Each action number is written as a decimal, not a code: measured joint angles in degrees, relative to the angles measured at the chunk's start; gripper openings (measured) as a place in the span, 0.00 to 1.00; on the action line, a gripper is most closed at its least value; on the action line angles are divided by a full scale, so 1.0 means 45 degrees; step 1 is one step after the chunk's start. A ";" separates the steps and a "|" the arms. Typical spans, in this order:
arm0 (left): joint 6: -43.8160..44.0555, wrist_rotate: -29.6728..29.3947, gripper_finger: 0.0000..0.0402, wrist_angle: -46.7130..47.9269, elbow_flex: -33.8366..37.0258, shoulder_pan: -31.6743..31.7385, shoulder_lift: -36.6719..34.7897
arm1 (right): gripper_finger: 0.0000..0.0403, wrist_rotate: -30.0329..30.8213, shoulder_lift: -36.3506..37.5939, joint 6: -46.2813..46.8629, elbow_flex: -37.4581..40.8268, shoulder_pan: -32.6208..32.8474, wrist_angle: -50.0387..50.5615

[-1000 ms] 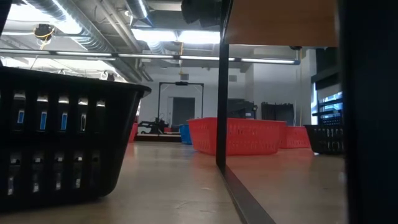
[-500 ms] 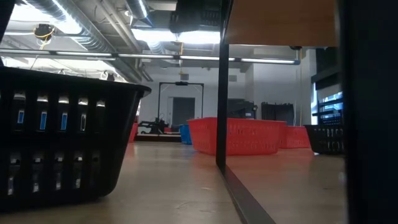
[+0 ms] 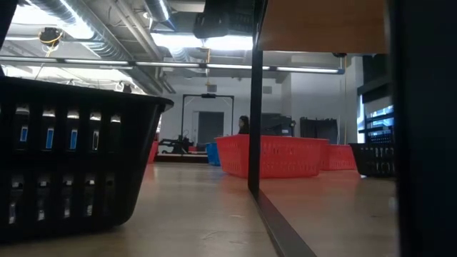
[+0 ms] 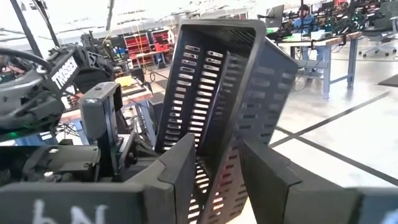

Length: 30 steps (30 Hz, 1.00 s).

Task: Stack baskets on shelf by color
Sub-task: Put the top left black bin on the shelf

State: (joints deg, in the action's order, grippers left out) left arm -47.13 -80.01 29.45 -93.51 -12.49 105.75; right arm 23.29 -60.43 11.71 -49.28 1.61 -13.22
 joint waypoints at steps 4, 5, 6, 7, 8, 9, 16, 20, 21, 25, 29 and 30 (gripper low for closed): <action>-0.0027 0.0044 0.00 -0.0032 0.0000 -0.0002 -0.0003 | 0.31 0.0346 -0.0187 0.0021 0.0000 0.0000 -0.0052; -0.0026 0.0041 0.00 -0.0036 0.0000 0.0000 0.0000 | 0.31 0.0541 -0.0262 0.0066 0.0000 0.0000 -0.0092; -0.0031 0.0044 0.00 -0.0046 0.0000 0.0000 -0.0003 | 0.31 0.0709 -0.0318 0.0111 0.0000 0.0000 -0.0081; -0.0051 0.0045 0.00 -0.0072 0.0000 0.0000 0.0000 | 0.31 0.0859 -0.0379 0.0184 0.0000 0.0000 -0.0071; -0.0117 0.0049 0.00 -0.0101 0.0000 0.0000 0.0000 | 0.31 0.0912 -0.0435 0.0293 0.0000 0.0000 -0.0076; -0.0238 0.0047 0.00 -0.0112 0.0000 -0.0008 0.0000 | 0.31 0.0933 -0.0487 0.0300 0.0000 0.0000 -0.0078; -0.0435 0.0554 0.00 -0.0121 0.0000 -0.0266 0.0000 | 0.31 0.1467 -0.0819 0.0313 0.0000 0.0015 -0.0222; -0.0321 0.0579 0.00 -0.0131 0.0000 -0.0386 0.0000 | 0.30 0.1627 -0.0834 0.0377 0.0000 0.0015 -0.0226; -0.0321 0.0578 0.00 -0.0131 0.0000 -0.0408 0.0000 | 0.29 0.1627 -0.0834 0.0407 0.0000 0.0019 -0.0226; -0.0316 0.0574 0.00 -0.0141 0.0000 -0.0418 0.0000 | 0.15 0.1642 -0.0834 0.0405 0.0000 0.0017 -0.0226; -0.0316 0.0922 0.00 -0.0221 0.0000 -0.0418 0.0005 | 0.03 0.1661 -0.0834 0.0428 0.0000 0.0015 -0.0230; -0.0315 0.1141 0.00 -0.0244 0.0000 -0.0418 0.0005 | 0.03 0.1659 -0.0834 0.0460 0.0000 0.0015 -0.0214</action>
State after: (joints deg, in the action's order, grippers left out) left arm -48.55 -74.88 28.36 -93.51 -14.37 105.78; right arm 30.75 -64.18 13.78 -49.28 1.67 -14.18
